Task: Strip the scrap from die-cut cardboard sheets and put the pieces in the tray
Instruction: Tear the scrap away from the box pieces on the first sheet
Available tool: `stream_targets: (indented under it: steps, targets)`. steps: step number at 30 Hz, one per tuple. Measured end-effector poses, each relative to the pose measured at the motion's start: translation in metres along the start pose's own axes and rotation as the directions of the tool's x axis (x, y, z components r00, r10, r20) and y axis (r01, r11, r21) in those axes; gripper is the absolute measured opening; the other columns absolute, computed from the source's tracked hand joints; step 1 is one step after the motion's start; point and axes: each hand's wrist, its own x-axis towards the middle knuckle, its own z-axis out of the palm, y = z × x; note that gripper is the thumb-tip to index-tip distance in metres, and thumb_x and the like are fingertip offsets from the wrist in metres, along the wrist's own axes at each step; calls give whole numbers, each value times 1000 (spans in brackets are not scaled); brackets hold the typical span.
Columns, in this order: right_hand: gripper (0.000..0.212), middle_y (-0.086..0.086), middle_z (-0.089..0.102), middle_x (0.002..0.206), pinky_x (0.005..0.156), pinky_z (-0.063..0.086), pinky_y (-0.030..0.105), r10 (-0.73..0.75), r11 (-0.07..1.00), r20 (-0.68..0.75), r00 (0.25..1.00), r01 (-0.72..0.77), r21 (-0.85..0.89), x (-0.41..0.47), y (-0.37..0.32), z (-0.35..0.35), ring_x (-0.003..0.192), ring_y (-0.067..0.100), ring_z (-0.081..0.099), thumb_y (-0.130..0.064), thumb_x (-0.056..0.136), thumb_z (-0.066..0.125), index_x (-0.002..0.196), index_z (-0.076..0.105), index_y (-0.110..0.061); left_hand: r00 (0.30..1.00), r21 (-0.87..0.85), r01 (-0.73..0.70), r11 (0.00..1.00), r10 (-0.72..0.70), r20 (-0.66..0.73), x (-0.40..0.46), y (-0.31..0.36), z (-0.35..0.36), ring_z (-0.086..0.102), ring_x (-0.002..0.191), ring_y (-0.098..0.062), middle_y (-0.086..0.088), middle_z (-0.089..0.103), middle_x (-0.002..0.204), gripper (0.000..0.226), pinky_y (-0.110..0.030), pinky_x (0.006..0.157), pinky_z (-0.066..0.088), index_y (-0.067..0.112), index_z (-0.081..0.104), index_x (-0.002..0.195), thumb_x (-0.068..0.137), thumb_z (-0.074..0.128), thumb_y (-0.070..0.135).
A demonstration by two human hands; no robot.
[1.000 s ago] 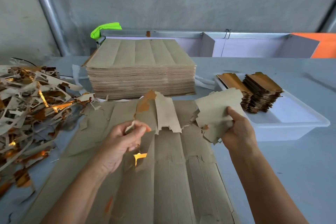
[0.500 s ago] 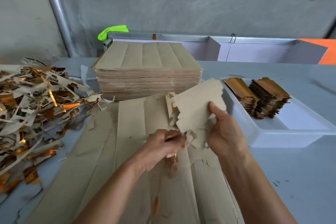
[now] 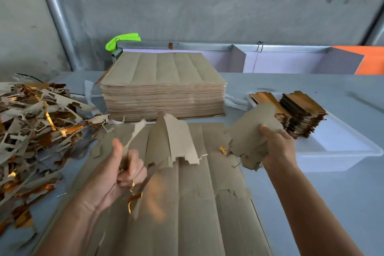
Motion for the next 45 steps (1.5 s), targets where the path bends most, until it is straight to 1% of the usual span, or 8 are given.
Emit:
stream_targets:
  steps: [5,9,13,18,25,30,39,45]
  targets:
    - [10,1,64,77,51,46,25,20,996,152,988,-7,-91,-10,18,31,69,15,60,-13,84,68,81,59,-16,797,784,577,227,50,-601,11,-6,1,56,75,-21,-7,58,85,44,-32,65,43,9,55,89,91,47,52]
    - [8,4,64,76,54,47,27,117,988,219,969,-90,-126,-22,47,53,67,16,60,-7,85,67,85,60,-11,892,912,373,-169,336,-303,22,-15,17,48,116,-36,-20,41,136,77,-44,91,45,5,41,132,71,80,30]
    - [9,4,63,78,55,46,28,179,979,190,965,-156,-134,-25,56,58,69,17,59,-9,84,68,87,59,-11,914,940,-208,-269,288,285,47,-27,34,51,122,-32,-12,46,141,65,-41,96,45,9,54,127,67,81,8]
    - [11,2,58,74,50,39,25,140,989,38,989,-138,-51,-18,44,39,65,13,53,-11,87,66,82,56,-11,988,973,-54,-226,-156,19,92,-55,21,31,134,-21,-1,34,146,68,-37,108,32,21,29,142,87,58,49]
    - [13,6,59,84,57,44,31,171,985,9,985,-171,-23,-6,39,18,75,20,56,-14,87,66,81,55,-14,986,868,-107,-484,-163,31,118,-66,20,40,123,-26,-12,54,124,48,-34,98,37,12,49,123,98,33,50]
    - [13,5,59,83,56,43,31,207,978,19,978,-207,-13,-6,38,19,75,19,55,-14,88,66,80,55,-14,999,916,-44,-398,-34,33,117,-65,23,55,106,-34,-16,59,112,21,-36,76,41,11,50,110,101,33,19]
    - [16,-2,59,79,63,43,30,-105,991,-35,994,101,-82,-1,9,15,74,12,54,-12,87,62,77,55,-22,711,925,-32,379,659,-246,84,-44,19,67,56,-23,-12,64,67,18,-31,47,46,7,47,79,96,45,1]
    - [19,7,61,76,68,50,35,-86,933,26,996,90,-348,0,17,23,68,20,58,-5,84,59,70,55,-17,636,912,-166,376,747,-192,64,-48,22,70,65,-20,-5,67,73,12,-24,56,50,-1,54,90,96,46,5]
